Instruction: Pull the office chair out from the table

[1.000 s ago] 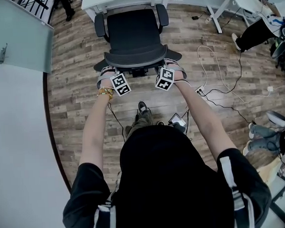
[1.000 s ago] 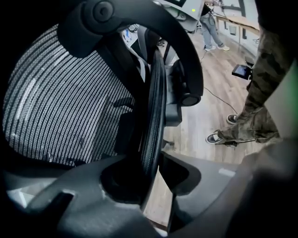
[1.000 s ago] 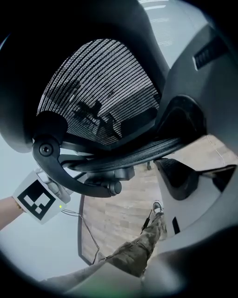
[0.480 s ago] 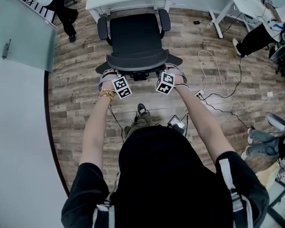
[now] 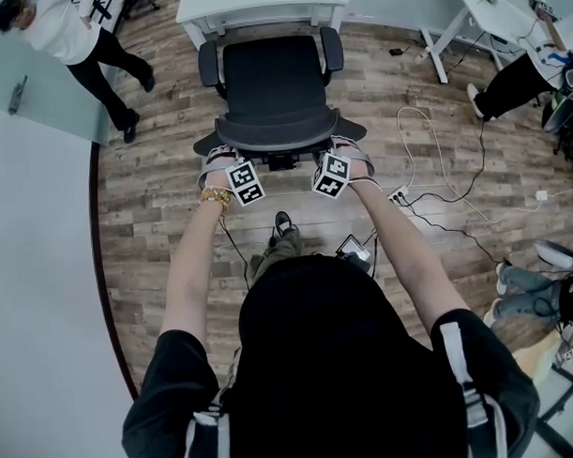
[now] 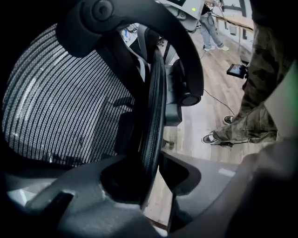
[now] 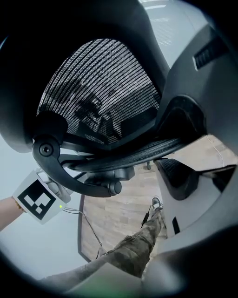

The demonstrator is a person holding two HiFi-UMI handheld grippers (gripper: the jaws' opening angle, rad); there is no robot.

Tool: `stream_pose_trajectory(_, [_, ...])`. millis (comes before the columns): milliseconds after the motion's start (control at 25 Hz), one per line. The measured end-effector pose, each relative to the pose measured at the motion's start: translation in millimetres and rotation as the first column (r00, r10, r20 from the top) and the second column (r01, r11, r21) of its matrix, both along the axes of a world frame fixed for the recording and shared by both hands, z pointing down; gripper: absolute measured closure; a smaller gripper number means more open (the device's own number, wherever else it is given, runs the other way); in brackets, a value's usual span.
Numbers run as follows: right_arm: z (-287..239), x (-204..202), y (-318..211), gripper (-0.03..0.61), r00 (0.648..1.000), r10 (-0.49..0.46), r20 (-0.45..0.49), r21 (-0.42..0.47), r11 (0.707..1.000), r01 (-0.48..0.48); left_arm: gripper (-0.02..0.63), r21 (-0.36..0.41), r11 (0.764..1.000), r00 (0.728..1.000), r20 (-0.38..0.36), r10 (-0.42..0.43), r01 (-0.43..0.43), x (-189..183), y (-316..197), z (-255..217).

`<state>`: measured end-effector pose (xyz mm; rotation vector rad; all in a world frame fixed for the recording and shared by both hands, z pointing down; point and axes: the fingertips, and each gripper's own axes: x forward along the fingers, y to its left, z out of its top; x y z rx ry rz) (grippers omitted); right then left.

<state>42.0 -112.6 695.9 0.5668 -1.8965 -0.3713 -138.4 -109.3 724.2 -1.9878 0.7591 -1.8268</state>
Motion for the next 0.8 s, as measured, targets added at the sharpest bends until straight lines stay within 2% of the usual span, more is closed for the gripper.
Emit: stream_pose_trajectory(800, [-2, 10, 63, 0.448, 0.999, -0.035, 0.000, 0.006, 0.999, 0.035, 0.479, 0.001, 1.000, 1.000, 0.006, -0.020, 0.020, 10, 66, -3])
